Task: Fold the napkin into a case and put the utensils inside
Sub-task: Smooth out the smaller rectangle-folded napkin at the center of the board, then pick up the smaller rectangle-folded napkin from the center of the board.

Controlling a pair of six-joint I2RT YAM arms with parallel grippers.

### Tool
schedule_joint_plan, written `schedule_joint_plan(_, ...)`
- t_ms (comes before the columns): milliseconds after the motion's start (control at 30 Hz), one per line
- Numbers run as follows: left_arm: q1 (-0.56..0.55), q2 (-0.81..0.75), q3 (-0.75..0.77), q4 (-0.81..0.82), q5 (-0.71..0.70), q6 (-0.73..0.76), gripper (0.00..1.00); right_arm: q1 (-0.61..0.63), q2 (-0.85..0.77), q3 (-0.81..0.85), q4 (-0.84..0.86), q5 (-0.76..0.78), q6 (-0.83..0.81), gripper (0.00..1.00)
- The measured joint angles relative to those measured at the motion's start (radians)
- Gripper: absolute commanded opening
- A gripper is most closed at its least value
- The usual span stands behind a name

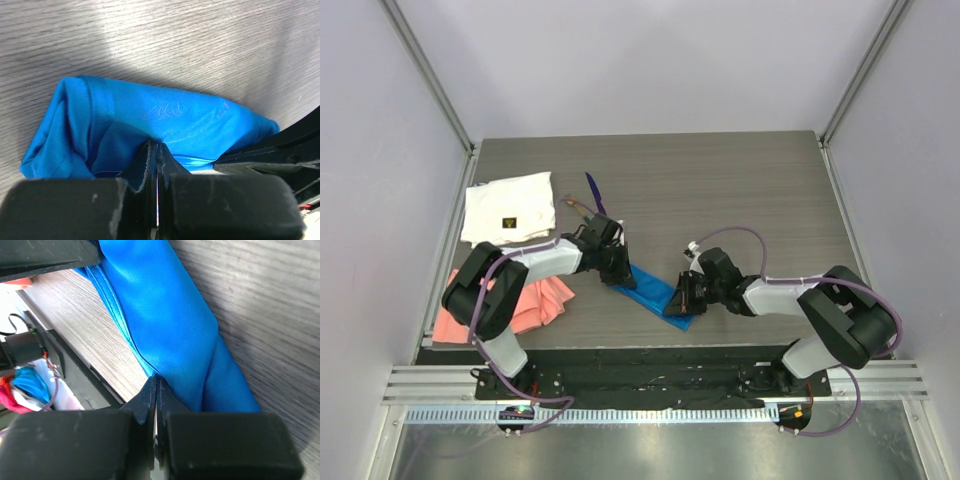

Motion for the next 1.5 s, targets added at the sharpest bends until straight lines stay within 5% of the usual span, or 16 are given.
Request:
schedule_joint_plan(333,-0.001,-0.055,0.077,-0.05,-0.006,0.023,0.17,0.004,-0.064,0.263,-0.384,0.088,-0.216,0.47)
schedule_joint_plan(467,0.002,-0.119,0.121,-0.065,-0.019,0.004,0.22,0.021,-0.074,0.416,-0.505,0.136,-0.336,0.76)
schedule_joint_plan(567,0.012,-0.217,0.129,-0.1,-0.09,-0.026,0.26,0.05,-0.081,0.472,-0.547,0.174,-0.428,0.84)
schedule_joint_plan(933,0.086,-0.768,0.091,-0.281,-0.403,-0.078,0.41,0.307,0.049,0.523,-0.631,0.452,-0.612,0.75)
schedule_joint_plan(1500,0.089,-0.821,0.017,-0.377,-0.402,-0.059,0.4,0.375,0.299,0.729,-0.706,0.622,-0.653,0.66)
